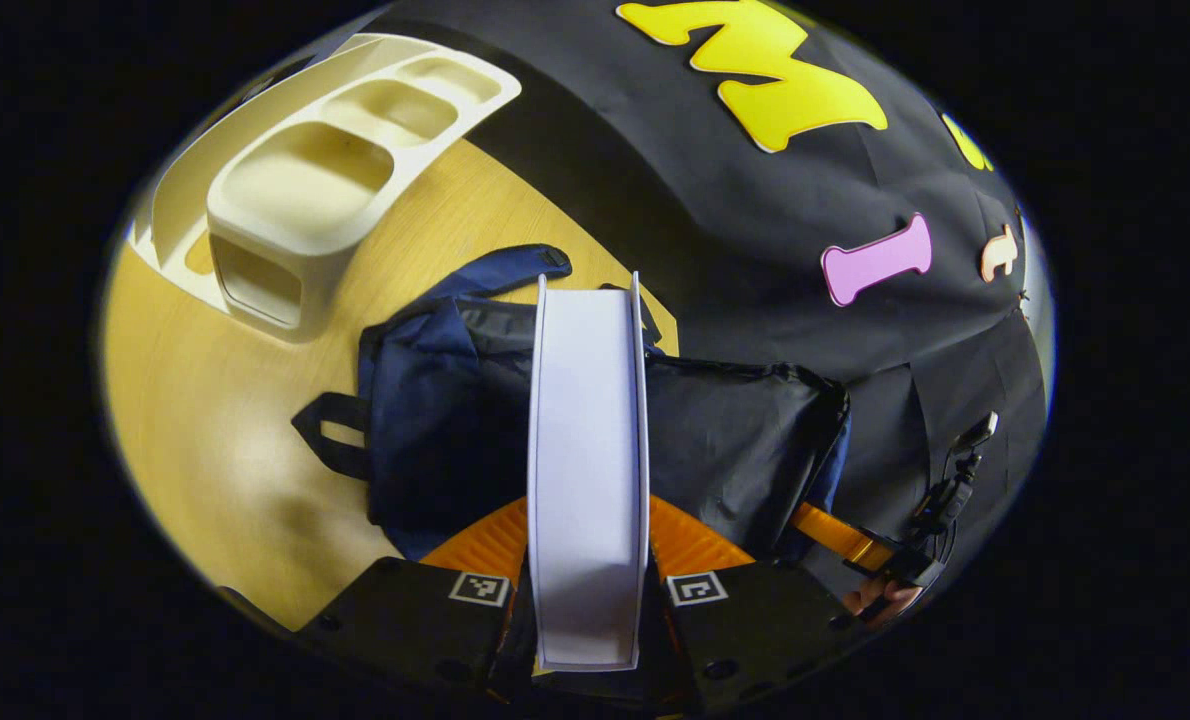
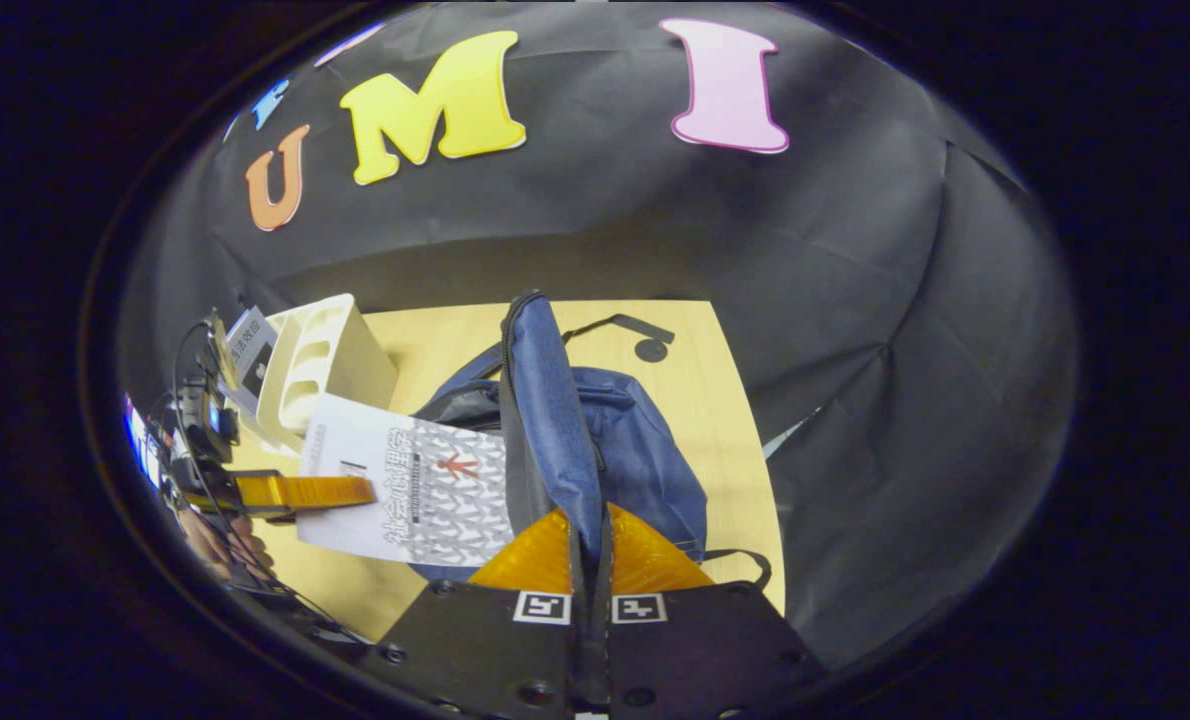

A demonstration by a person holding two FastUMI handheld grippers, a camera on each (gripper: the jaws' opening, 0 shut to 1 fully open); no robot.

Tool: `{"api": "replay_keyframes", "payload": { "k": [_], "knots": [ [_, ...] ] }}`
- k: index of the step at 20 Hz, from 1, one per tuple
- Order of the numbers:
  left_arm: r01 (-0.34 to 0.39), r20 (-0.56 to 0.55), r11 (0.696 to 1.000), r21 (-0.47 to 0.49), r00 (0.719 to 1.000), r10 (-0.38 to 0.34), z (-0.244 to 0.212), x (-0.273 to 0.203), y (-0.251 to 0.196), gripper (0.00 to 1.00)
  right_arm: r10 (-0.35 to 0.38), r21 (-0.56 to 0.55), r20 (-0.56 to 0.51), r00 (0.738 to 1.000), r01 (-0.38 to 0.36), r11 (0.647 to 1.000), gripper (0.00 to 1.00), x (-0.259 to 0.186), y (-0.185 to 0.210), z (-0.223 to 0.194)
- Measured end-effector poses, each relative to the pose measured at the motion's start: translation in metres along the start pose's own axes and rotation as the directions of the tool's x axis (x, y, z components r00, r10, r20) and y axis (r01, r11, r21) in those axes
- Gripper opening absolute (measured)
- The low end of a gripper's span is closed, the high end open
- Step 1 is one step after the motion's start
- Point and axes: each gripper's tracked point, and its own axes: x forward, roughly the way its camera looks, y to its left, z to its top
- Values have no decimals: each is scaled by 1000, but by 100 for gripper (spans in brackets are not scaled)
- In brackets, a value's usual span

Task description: Open the schoolbag, grab two books from the bookshelf and put them into the schoolbag.

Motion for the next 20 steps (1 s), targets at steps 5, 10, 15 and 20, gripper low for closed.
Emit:
{"api": "replay_keyframes", "payload": {
  "k": [5, 10, 15, 20],
  "knots": [
    [84, 13, 996, -17, 996, -84, -12, 28, -5, 43, -2, -6, -10, 1000, 2, 1000, 0, 3, -3, 5],
    [156, 25, 988, -14, 987, -156, -16, 65, -13, 43, -11, -20, 3, 1000, 11, 1000, 0, 2, 1, 16],
    [232, 15, 962, -146, 973, -232, -25, 97, -2, 44, -13, -11, 5, 1000, 13, 1000, 0, 2, 7, 19],
    [257, 16, 951, -171, 966, -259, -32, 119, -4, 45, -16, -10, -1, 1000, 16, 1000, 0, 2, 11, 17]
  ]
}}
